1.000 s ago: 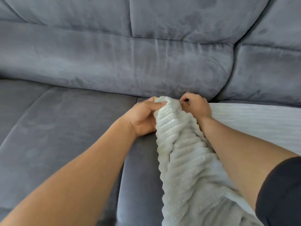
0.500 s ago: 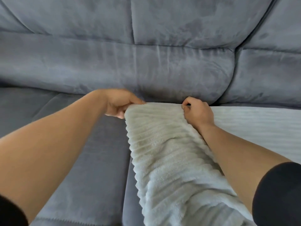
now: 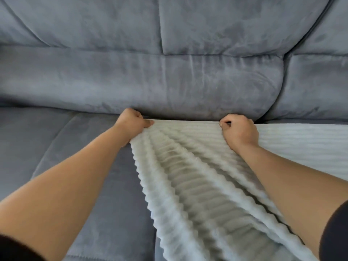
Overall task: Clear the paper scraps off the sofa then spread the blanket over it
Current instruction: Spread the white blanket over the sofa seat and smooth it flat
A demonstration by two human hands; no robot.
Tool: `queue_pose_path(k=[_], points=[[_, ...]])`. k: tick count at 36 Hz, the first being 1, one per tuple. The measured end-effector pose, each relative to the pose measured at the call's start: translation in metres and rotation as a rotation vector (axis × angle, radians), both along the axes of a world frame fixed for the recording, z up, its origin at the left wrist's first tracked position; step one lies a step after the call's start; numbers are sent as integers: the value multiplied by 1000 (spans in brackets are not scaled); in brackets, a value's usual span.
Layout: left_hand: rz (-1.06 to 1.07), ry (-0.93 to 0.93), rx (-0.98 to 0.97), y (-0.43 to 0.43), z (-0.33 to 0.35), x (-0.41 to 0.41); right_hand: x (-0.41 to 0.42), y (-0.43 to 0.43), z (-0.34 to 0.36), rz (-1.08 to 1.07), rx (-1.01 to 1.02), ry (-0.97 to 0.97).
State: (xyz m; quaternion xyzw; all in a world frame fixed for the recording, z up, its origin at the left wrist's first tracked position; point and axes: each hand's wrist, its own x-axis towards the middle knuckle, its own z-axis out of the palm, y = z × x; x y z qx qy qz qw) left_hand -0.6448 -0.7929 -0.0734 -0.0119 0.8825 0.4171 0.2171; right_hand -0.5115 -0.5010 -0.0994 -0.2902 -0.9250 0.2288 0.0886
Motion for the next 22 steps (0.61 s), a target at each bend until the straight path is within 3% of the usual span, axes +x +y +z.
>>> queue_pose_path(k=[3, 7, 12, 17, 20, 22], points=[[-11, 65, -96, 5, -2, 2, -4, -7, 4, -47, 51, -78], [-36, 46, -85, 4, -1, 4, -12, -33, 12, -30, 144, -235], [1, 38, -20, 1, -1, 3, -46, -88, 26, 189, -61, -278], [23, -246, 282, -15, 10, 3, -43, -94, 9, 155, 30, -167], [-100, -593, 647, -35, 26, 3, -37, -98, -2, 124, 36, -37], [-202, -691, 907, -52, 28, 8, -37, -98, -4, 119, 54, -26]])
